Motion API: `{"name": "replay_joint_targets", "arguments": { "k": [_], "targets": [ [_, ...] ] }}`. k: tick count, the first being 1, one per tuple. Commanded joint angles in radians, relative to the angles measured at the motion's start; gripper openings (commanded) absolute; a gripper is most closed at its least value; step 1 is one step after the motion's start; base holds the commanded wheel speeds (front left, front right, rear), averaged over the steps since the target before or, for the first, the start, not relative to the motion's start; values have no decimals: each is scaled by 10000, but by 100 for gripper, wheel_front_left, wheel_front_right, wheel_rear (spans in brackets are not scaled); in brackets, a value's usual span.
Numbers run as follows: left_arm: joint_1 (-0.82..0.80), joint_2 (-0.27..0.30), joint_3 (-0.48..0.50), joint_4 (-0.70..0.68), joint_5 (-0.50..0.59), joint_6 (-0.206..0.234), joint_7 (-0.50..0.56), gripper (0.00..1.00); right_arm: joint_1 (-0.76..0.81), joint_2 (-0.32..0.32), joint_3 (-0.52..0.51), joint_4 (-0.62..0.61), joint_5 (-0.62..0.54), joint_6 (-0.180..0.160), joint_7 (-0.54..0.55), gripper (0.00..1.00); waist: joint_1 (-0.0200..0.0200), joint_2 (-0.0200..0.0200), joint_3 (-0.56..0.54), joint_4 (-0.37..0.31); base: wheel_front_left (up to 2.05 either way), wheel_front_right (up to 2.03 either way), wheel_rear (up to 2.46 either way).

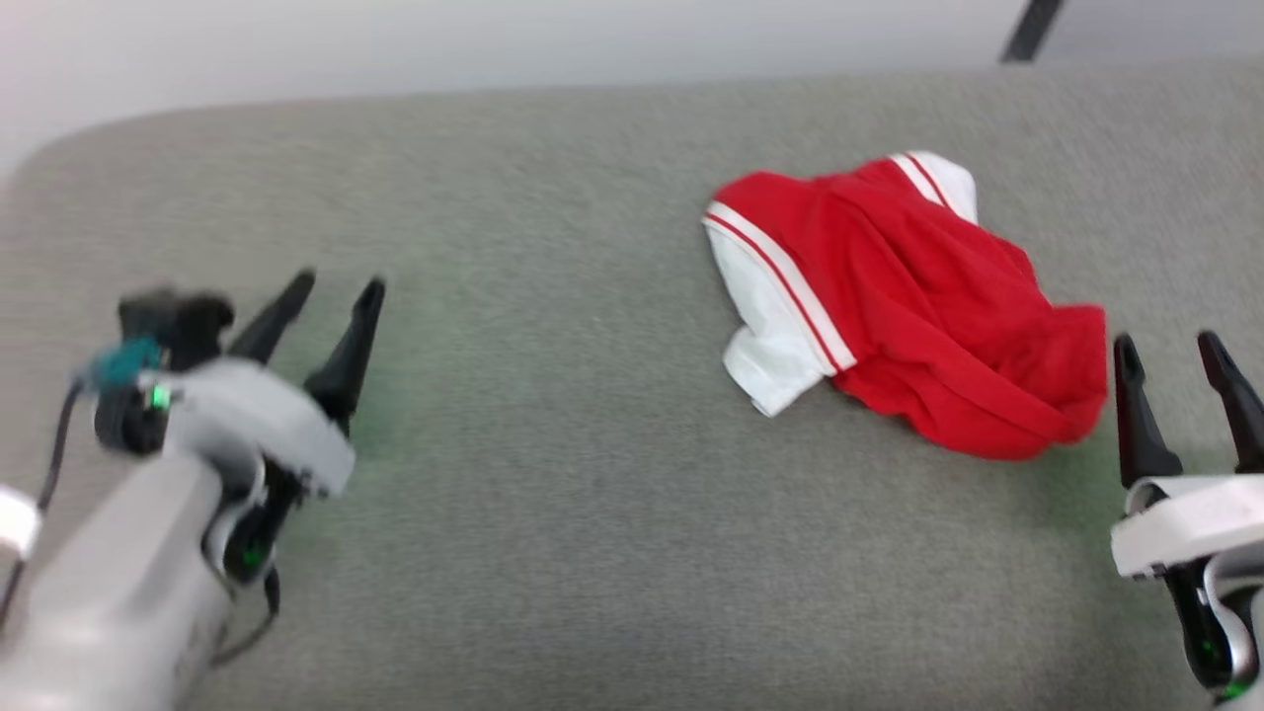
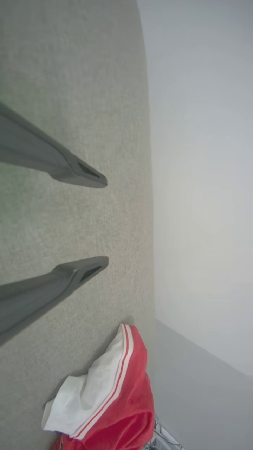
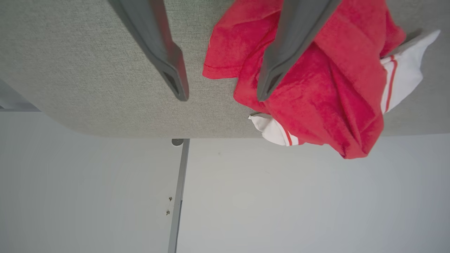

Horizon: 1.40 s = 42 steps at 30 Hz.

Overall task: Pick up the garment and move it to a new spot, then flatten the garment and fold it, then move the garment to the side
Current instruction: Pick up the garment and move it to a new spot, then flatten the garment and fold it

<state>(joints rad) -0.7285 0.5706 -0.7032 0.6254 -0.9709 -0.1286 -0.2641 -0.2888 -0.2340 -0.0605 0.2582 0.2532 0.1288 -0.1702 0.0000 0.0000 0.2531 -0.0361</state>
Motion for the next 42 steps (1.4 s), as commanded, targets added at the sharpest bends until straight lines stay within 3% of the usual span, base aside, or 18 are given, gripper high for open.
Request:
{"name": "replay_joint_targets", "arguments": {
  "k": [1, 13, 17, 24, 42],
  "targets": [
    [537, -171, 507, -128, 242, 20, 3, 100, 277, -71, -113, -64, -21, 38, 54, 100, 0, 0, -841, 805, 0, 0, 0],
    [3554, -949, 4301, -1091, 2297, 20, 1, 100, 1133, -71, -584, -582, 53, 38, 414, 100, 0, 0, -1632, 1062, 0, 0, 0],
    [4053, -1146, 5080, -1361, 3122, 13, 1, 100, 1200, -20, -691, -687, 109, 38, 457, 100, 0, 0, -1806, 1073, 0, 0, 0],
    [4405, -1428, 5771, -1724, 3987, -11, 0, 100, 1199, 76, -774, -862, 127, 38, 512, 100, 0, 0, -1905, 956, 0, 0, 0],
    [4603, -1443, 5746, -1852, 4205, -8, 0, 100, 1189, 248, -870, -980, -7, 38, 539, 100, 0, 0, -1737, 866, 0, 0, 0]
  ]
}}
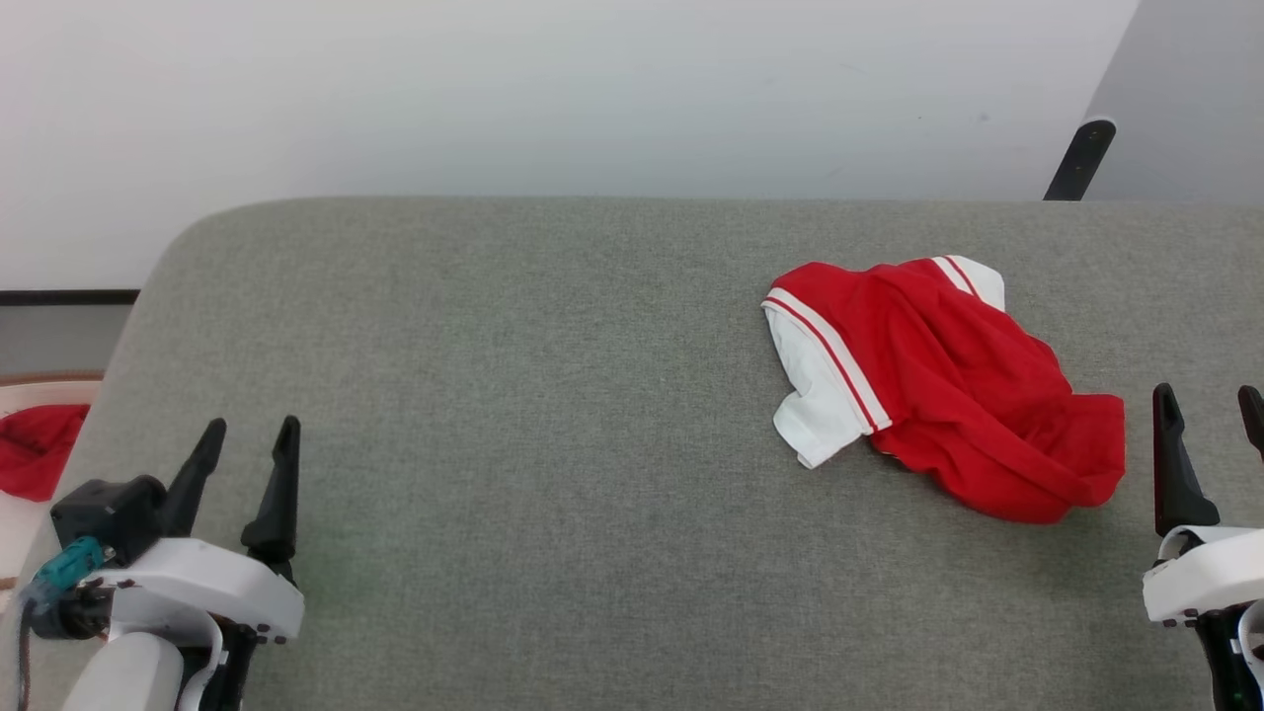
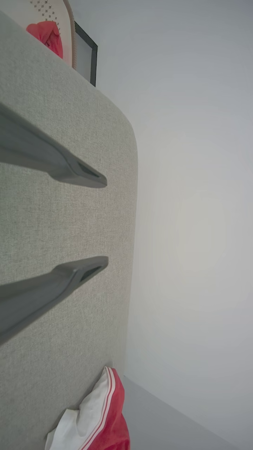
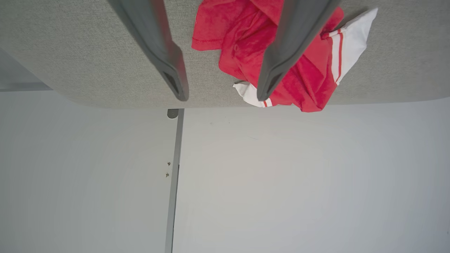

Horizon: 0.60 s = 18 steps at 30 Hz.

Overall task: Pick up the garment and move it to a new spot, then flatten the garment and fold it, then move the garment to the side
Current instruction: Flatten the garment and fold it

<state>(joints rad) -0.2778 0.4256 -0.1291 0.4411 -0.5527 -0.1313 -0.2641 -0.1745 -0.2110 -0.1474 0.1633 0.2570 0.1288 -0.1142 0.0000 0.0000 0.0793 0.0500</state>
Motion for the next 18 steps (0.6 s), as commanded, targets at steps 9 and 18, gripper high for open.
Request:
{"name": "replay_joint_targets", "arguments": {
  "k": [9, 18],
  "targets": [
    [120, -52, 4, -106, -29, 18, 0, 100, -156, -17, 44, 96, -62, 38, 338, 100, 0, 0, 196, 111, 0, 0, 0],
    [-210, -389, -193, -450, 34, 17, 0, 100, -2523, -829, 630, 770, -73, 38, 2394, 100, 0, 0, 1149, 431, 0, 0, 0]
  ]
}}
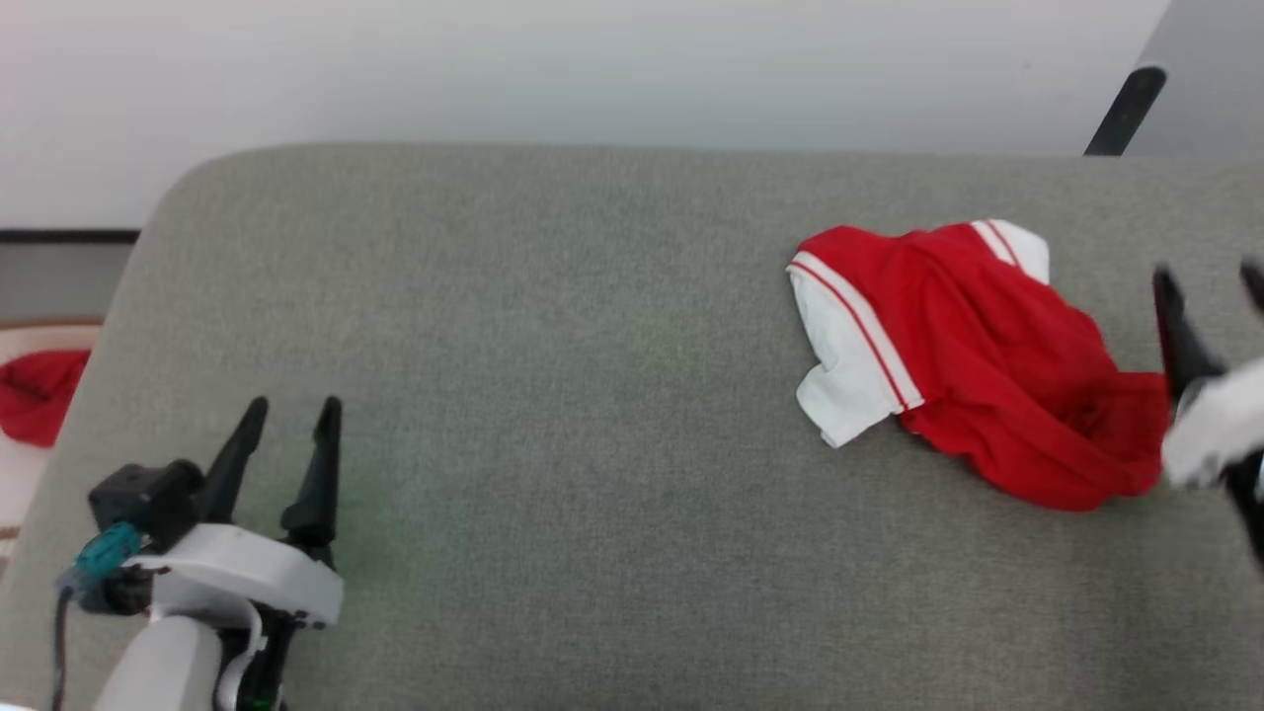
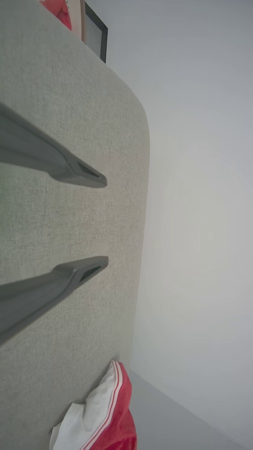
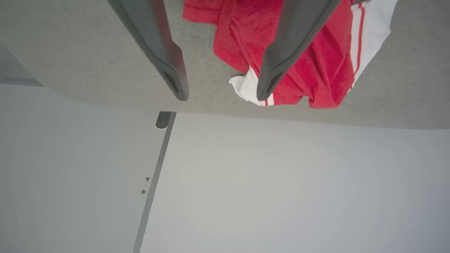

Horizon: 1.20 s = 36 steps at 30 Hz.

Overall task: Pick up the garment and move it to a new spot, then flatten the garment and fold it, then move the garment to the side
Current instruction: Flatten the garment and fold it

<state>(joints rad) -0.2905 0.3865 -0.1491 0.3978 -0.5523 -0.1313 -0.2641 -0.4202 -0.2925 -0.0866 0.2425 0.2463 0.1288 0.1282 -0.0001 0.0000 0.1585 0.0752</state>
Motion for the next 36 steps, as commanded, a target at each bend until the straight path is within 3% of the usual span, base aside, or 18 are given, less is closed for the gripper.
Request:
{"name": "replay_joint_targets", "arguments": {
  "k": [1, 6, 17, 28, 29, 30, 32, 36],
  "targets": [
    [-153, -54, -48, -36, 19, 17, 0, 100, -475, -186, 196, 138, 62, 38, 238, 100, 1, 0, 504, 236, 0, 0, 0],
    [-503, -307, -371, 4, -50, 17, 0, 100, -2471, -1103, 1163, 1321, 172, 38, 1662, 100, 1, 0, 1189, 577, 0, 0, 0],
    [-1139, -645, -891, 176, -228, 17, 0, 100, -4841, -2054, 3329, 3887, 1846, 38, 4559, 100, 1, 0, 2107, 1188, 0, 0, 0],
    [-1426, -784, -1026, 221, -275, 17, 0, 100, -5483, -2391, 4561, 4563, 2756, 38, 4991, 100, 1, 0, 2519, 1242, 0, 0, 0],
    [-1449, -794, -1048, 232, -290, 17, 0, 100, -5497, -2396, 4657, 4579, 2819, 38, 4943, 97, 1, 0, 2534, 1229, 0, 0, 0],
    [-1467, -791, -1073, 244, -298, 17, 0, 100, -5505, -2411, 4722, 4587, 2882, 38, 4830, 60, 1, 0, 2540, 1214, 0, 0, 0],
    [-1511, -783, -1089, 263, -323, 17, 0, 100, -5570, -2489, 4856, 4565, 2995, 38, 4575, 0, 1, 0, 2536, 1177, 0, 0, 0],
    [-1501, -756, -1103, 307, -336, 17, 0, 100, -5673, -2567, 5119, 4609, 3291, 37, 4178, 0, 1, 0, 2464, 1072, 0, 0, 0]
  ]
}}
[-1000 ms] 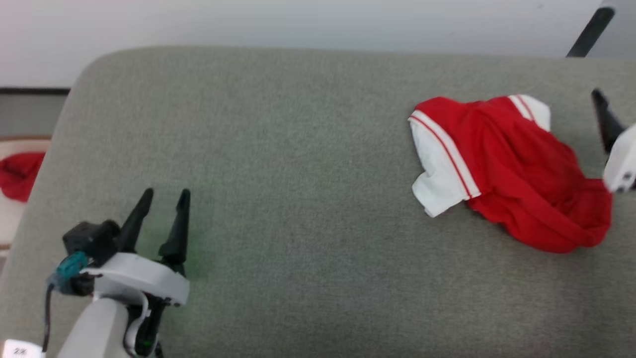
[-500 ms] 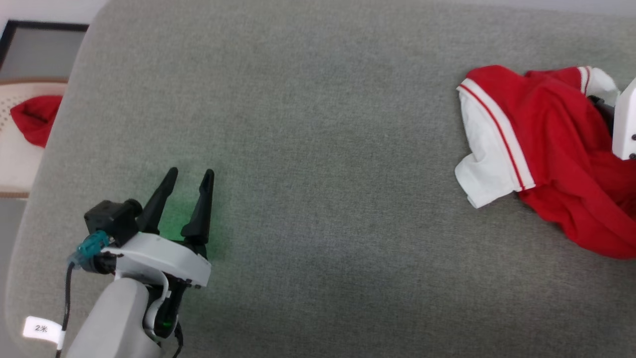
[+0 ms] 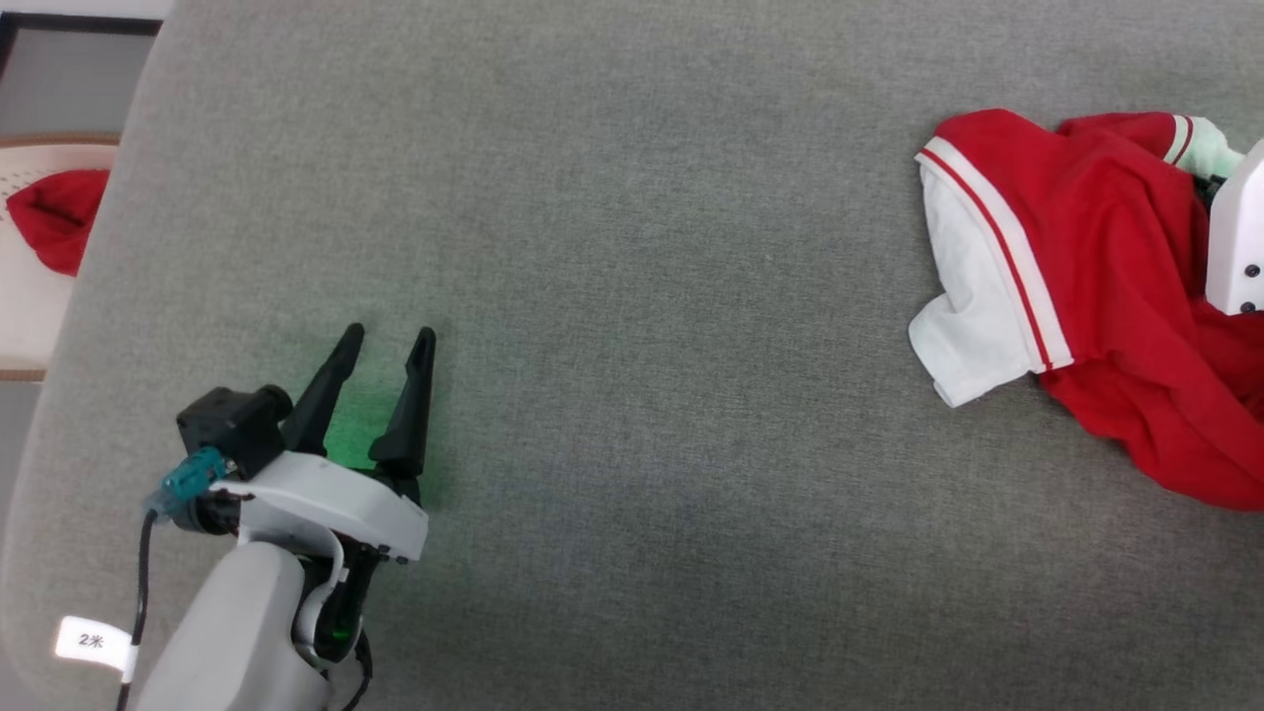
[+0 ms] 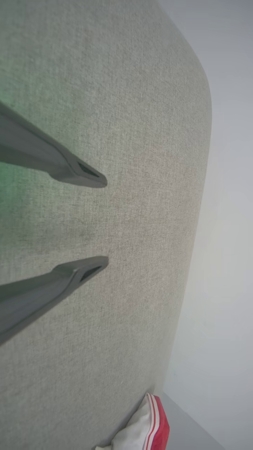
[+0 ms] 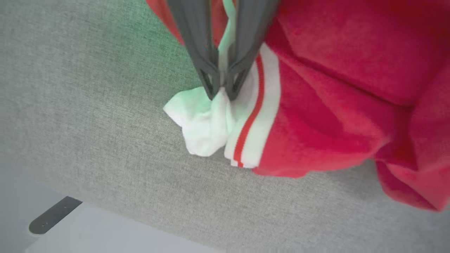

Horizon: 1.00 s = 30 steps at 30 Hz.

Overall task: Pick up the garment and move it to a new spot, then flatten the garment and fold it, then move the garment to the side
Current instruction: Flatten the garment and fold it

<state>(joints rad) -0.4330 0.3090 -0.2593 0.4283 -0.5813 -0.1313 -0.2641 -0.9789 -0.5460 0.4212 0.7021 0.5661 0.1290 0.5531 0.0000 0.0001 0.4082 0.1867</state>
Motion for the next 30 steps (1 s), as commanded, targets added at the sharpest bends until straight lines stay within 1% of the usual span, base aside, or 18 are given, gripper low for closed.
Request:
{"name": "replay_joint_targets", "arguments": {
  "k": [1, 7, 11, 16, 19, 21, 26, 30],
  "targets": [
    [-67, 25, 3, 5, -72, 17, 0, 100, -130, -65, 87, 44, 146, 37, -155, 0, 0, -1, -47, -73, 0, 0, 0],
    [23, 110, 60, -8, -101, 17, 0, 100, -326, -147, 309, 119, 440, 35, -656, 0, 0, -1, -155, -339, 0, 0, 0],
    [121, 144, 107, -75, -122, 17, 0, 100, -507, -585, 396, -171, 332, 35, -944, 0, 0, -1, -219, -553, 0, 0, 0],
    [194, 196, 188, -131, -134, 17, 0, 100, -472, -1518, 153, -827, -222, 35, -1097, 0, 0, -1, -229, -782, 0, 0, 0],
    [208, 201, 202, -174, -122, 17, 0, 100, -15, -2009, -495, -1083, -544, 35, -1066, 0, 0, -1, -185, -859, 0, 0, 0],
    [208, 185, 188, -214, -106, 17, 0, 100, 452, -2181, -961, -1176, -807, 35, -1054, 0, 0, -1, -139, -892, 0, 0, 0],
    [212, 166, 77, -244, -148, 17, 0, 100, 1967, -2101, -2414, -999, -1180, 20, -1194, 0, 0, -1, -37, -932, 0, 0, 0],
    [122, 234, 22, -241, -165, 17, 0, 100, 2782, -1778, -3467, -865, -1820, 17, -1444, 0, 0, -1, 29, -942, 0, 0, 0]
  ]
}}
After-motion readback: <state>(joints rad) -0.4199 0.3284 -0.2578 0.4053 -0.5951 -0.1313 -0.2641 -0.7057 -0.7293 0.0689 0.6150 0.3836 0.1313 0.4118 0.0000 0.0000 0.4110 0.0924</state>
